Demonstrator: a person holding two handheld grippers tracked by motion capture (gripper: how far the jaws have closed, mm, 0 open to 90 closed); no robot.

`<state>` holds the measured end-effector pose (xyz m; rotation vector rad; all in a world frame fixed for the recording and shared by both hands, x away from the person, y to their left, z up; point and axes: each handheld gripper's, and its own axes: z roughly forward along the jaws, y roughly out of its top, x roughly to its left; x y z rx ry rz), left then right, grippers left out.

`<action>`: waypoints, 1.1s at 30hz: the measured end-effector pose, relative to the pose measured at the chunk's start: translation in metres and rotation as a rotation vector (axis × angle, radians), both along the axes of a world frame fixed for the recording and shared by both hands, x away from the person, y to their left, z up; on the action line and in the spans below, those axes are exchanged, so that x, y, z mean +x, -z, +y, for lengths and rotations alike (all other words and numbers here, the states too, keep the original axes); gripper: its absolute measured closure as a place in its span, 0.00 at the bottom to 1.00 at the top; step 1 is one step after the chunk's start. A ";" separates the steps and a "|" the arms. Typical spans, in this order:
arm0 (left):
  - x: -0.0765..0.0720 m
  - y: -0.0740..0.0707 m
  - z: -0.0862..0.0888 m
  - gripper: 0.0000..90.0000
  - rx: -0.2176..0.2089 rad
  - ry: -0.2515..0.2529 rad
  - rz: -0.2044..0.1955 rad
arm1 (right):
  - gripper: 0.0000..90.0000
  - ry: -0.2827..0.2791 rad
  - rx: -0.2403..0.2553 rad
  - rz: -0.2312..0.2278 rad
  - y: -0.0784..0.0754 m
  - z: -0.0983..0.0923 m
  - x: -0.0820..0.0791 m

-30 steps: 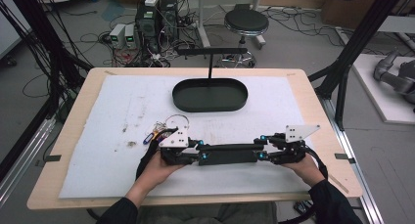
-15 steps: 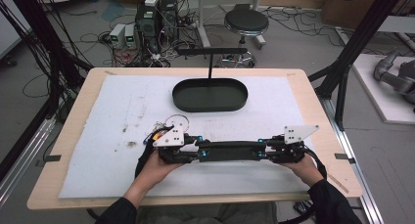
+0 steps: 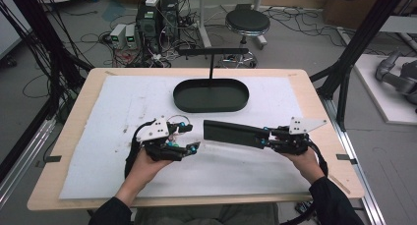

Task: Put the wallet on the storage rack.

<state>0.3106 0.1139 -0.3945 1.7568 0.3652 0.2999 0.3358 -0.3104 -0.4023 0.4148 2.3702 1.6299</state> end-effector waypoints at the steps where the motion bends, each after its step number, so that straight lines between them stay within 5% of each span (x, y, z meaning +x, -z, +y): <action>1: -0.002 -0.001 0.005 0.37 -0.009 -0.015 0.003 | 0.85 0.007 0.000 -0.003 -0.001 0.000 0.001; 10: -0.025 0.005 0.035 0.32 -0.047 -0.085 0.046 | 0.85 0.123 0.011 -0.023 -0.015 0.008 0.031; 21: -0.051 0.015 0.060 0.31 -0.039 -0.185 0.033 | 0.85 0.151 0.021 -0.040 -0.032 0.034 0.070; 33: -0.058 0.014 0.073 0.30 -0.055 -0.213 -0.003 | 0.85 0.156 0.008 -0.045 -0.037 0.060 0.102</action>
